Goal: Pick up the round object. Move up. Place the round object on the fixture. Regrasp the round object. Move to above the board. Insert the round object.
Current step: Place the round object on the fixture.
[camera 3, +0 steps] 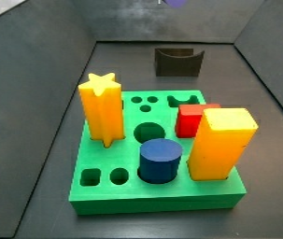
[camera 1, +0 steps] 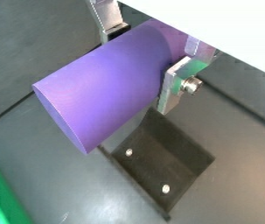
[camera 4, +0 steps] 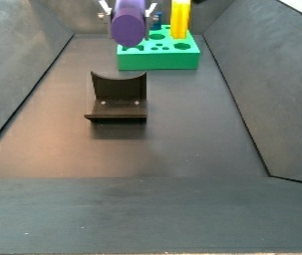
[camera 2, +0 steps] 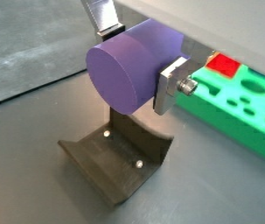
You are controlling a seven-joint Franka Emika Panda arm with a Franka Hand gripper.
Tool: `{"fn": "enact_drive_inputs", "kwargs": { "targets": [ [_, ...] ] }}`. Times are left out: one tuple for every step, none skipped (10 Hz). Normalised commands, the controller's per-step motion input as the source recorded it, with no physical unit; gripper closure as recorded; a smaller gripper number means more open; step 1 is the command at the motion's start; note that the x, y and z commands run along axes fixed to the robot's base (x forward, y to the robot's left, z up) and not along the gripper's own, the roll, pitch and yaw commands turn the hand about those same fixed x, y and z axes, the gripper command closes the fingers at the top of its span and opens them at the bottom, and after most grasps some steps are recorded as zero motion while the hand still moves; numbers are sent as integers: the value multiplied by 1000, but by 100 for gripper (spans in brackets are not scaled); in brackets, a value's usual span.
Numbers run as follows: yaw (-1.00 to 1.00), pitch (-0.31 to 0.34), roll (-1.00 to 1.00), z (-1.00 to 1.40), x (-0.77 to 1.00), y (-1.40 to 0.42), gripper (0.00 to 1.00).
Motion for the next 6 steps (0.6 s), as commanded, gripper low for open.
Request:
{"fn": "enact_drive_inputs", "kwargs": {
  "targets": [
    [60, 297, -1000, 32, 439, 94, 100],
    [7, 332, -998, 22, 336, 72, 100],
    [-40, 293, -817, 10, 259, 65, 100],
    [-93, 235, -583, 3, 166, 57, 100],
    [-111, 207, -464, 0, 117, 57, 100],
    [-123, 138, -269, 10, 62, 37, 100]
  ]
}}
